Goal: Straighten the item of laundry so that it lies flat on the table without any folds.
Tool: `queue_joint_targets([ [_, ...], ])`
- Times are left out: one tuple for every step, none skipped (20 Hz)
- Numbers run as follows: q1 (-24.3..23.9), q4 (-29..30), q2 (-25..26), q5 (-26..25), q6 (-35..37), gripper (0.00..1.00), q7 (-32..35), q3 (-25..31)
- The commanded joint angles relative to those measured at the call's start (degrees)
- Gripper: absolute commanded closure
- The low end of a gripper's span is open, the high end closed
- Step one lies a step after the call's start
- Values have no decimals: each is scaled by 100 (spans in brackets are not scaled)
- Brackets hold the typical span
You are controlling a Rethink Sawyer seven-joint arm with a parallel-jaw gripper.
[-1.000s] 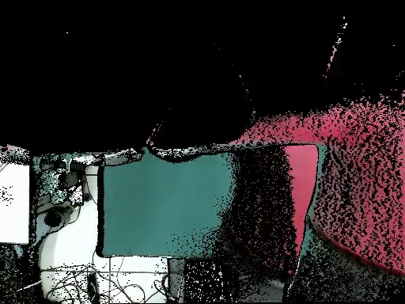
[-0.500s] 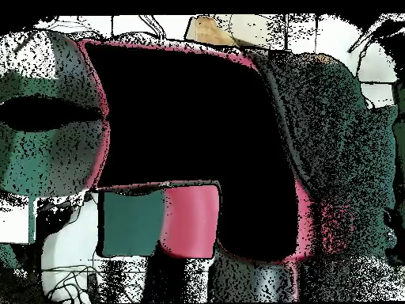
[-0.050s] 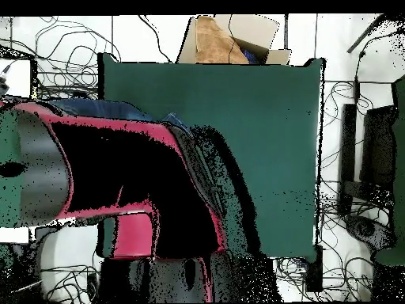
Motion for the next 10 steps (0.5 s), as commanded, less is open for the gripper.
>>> queue_joint_targets([
  [404,843,-382,532,-180,100,1234,-55],
  [431,821,-406,558,-154,100,1264,-56],
  [470,866,-468,706,-191,100,1241,-36],
  [495,886,-504,794,-221,100,1218,-33],
  [545,957,-563,999,-344,100,1173,-10],
  [577,972,-582,1074,-392,100,1173,-12],
  [618,1048,-610,1252,-535,100,1106,3],
  [649,1111,-634,1366,-621,100,1045,-7],
  [694,1249,-704,1603,-806,100,891,-13],
  [743,1309,-749,1719,-869,100,842,-36],
])
